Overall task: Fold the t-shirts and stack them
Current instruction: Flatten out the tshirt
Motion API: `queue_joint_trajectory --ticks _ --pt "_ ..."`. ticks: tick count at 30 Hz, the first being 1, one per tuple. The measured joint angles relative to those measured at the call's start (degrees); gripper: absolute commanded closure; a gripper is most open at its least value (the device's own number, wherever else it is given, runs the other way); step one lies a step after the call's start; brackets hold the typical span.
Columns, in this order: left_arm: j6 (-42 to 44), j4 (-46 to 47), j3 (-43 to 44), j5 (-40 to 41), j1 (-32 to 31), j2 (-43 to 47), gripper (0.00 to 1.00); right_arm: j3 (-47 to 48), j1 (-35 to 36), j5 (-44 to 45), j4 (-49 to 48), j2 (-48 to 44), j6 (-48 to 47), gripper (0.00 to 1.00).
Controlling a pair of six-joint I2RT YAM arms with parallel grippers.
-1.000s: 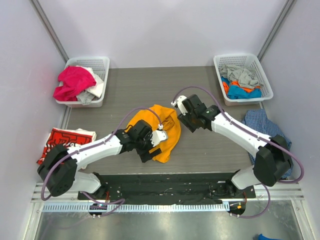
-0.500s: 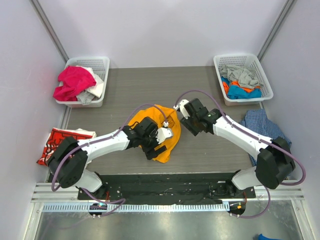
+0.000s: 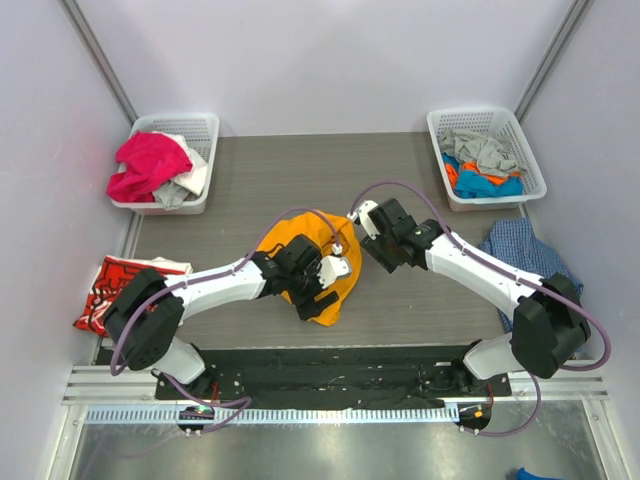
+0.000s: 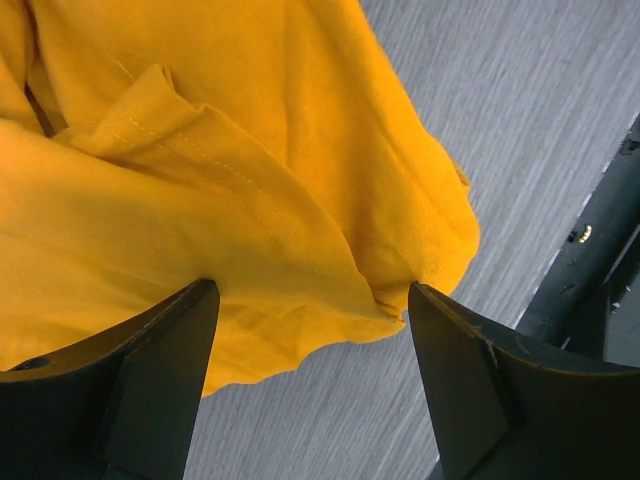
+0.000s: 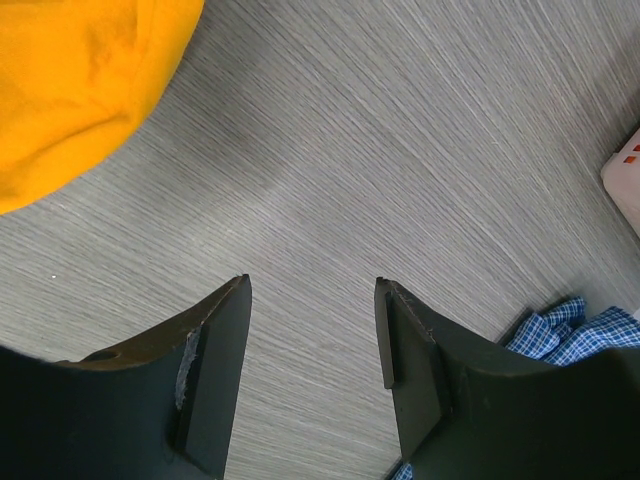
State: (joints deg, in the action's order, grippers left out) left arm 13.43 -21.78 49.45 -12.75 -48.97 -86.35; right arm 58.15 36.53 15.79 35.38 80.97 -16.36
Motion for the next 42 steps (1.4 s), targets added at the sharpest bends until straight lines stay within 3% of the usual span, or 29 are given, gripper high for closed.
queue_joint_trajectory --ticks 4,10,11,12,20,27,34,42 --pt "-0.02 1.66 -0.11 1.27 -0.04 -1.14 0.37 -0.22 0.00 0.00 -0.31 -0.02 0.00 0.41" --pt "0.13 3.17 -0.11 3.58 -0.04 -2.14 0.70 -1.31 0.00 -0.02 -0.33 -0.50 0.02 0.41" --pt "0.17 3.21 -0.11 3.80 -0.04 -2.23 0.90 -1.42 0.00 -0.02 -0.35 -0.61 0.02 0.41" --pt "0.35 3.23 -0.11 4.22 -0.04 -2.34 1.00 -1.53 0.00 -0.04 -0.33 -0.74 0.02 0.41" --pt "1.09 3.15 -0.22 10.75 -0.04 -0.09 1.00 -1.60 -0.02 -1.49 -0.42 -0.90 0.20 0.42" --pt "5.11 2.97 4.59 21.88 2.91 12.50 1.00 -1.14 0.00 -6.58 -0.35 -0.90 0.46 0.43" --pt "9.44 8.55 15.13 31.23 9.81 11.52 1.00 1.68 1.77 -13.38 -0.52 -0.68 0.92 0.43" --pt "11.19 11.28 16.90 35.10 13.90 3.54 1.00 12.22 13.07 -18.78 -2.69 8.15 3.23 0.45"
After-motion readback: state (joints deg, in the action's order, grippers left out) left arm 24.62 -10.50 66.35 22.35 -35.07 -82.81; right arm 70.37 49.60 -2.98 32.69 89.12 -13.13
